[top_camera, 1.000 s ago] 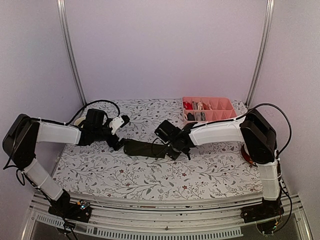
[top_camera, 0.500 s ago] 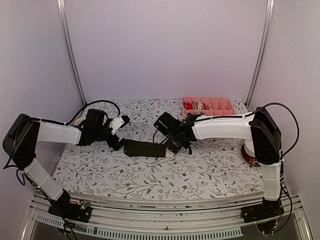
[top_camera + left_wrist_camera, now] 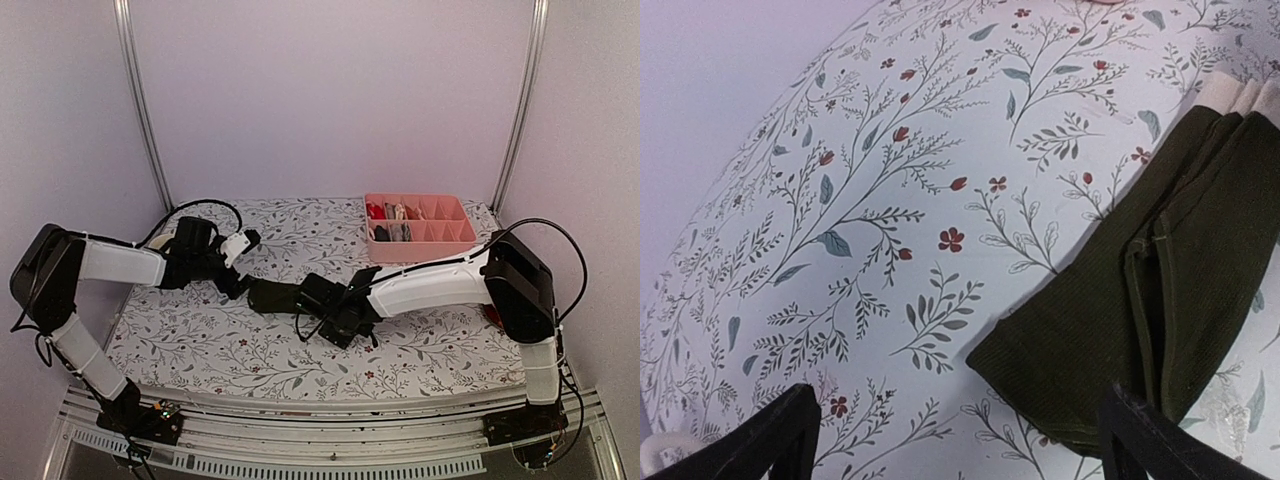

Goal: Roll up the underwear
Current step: Rotate the underwear at the center of the board, then move the underwear to the center of the board.

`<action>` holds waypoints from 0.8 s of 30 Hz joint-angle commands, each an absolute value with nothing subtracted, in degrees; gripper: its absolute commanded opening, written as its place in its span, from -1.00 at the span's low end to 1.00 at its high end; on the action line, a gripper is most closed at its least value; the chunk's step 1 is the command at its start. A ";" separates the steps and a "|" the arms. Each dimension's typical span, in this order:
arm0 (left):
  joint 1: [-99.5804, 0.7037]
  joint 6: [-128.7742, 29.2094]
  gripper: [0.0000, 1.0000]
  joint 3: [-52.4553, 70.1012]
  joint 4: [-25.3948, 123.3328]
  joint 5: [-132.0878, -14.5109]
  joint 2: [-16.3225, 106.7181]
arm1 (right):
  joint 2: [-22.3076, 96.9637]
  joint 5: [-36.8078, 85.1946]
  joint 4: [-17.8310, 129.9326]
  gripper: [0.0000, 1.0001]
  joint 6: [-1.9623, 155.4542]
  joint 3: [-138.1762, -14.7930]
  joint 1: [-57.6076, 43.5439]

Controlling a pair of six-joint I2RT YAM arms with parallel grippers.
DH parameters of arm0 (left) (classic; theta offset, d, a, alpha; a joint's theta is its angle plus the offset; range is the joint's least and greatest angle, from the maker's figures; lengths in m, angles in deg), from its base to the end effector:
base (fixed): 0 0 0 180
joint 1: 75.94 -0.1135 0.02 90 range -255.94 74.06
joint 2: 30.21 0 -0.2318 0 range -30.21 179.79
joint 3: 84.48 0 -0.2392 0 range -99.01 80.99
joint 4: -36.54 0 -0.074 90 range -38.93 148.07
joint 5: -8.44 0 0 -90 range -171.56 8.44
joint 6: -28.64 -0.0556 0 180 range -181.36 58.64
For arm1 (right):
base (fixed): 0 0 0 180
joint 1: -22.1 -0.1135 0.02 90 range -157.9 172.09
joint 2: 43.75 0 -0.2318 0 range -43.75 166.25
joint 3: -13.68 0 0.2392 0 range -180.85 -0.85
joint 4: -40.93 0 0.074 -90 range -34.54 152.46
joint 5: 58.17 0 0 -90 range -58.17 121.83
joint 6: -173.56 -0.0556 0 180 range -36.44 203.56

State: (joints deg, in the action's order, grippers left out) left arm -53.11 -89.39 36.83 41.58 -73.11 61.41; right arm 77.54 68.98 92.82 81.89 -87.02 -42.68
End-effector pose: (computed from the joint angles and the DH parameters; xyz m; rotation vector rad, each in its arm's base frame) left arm 0.3001 -0.1352 0.1358 1.0284 1.9759 -0.1150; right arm 0.2008 0.3475 0.1146 -1.1957 2.1939 -0.4908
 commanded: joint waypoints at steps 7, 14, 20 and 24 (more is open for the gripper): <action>-52.82 -96.82 0.97 30.10 42.78 -81.09 70.17 | 83.10 69.74 88.77 0.98 82.54 -86.74 -35.46; -52.82 -103.09 0.97 28.96 42.43 -82.63 72.07 | 87.79 67.98 82.70 0.98 91.94 -96.05 -27.81; -51.68 -109.12 0.97 29.66 46.40 -77.07 71.11 | 95.59 66.83 81.22 0.98 97.13 -106.07 -25.08; -49.47 -113.16 0.97 33.39 46.18 -75.04 69.95 | 92.15 65.05 82.27 0.98 95.39 -103.26 -25.12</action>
